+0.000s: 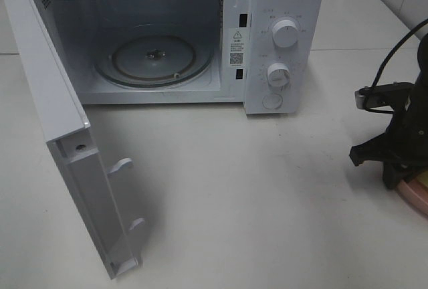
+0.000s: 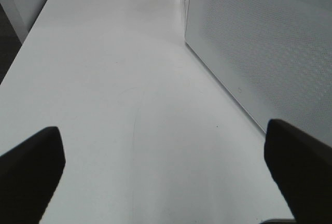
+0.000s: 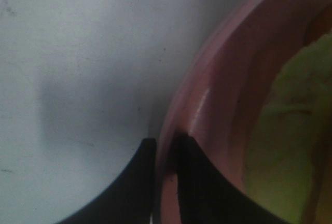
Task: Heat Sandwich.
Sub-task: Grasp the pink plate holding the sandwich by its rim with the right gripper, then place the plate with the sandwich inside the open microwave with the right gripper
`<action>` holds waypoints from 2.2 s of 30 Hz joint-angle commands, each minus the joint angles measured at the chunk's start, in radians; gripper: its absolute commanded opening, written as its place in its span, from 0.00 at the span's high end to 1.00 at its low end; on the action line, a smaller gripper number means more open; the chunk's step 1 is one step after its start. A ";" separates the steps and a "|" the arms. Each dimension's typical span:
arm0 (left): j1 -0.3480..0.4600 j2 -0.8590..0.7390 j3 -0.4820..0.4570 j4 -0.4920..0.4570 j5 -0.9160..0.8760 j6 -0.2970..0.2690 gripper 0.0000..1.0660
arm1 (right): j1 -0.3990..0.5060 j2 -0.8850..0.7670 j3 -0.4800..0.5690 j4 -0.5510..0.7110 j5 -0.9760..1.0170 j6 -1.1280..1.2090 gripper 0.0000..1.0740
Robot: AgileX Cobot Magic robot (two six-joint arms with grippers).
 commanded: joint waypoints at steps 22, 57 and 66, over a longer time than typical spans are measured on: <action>0.001 -0.016 -0.005 0.002 0.004 -0.005 0.04 | 0.107 0.002 0.010 -0.173 0.107 0.164 1.00; 0.001 -0.016 -0.005 0.002 0.004 -0.005 0.04 | 0.405 -0.180 0.030 -0.285 0.431 0.233 1.00; 0.001 -0.016 -0.005 0.002 0.004 -0.005 0.04 | 0.474 -0.266 0.100 -0.281 0.434 0.235 1.00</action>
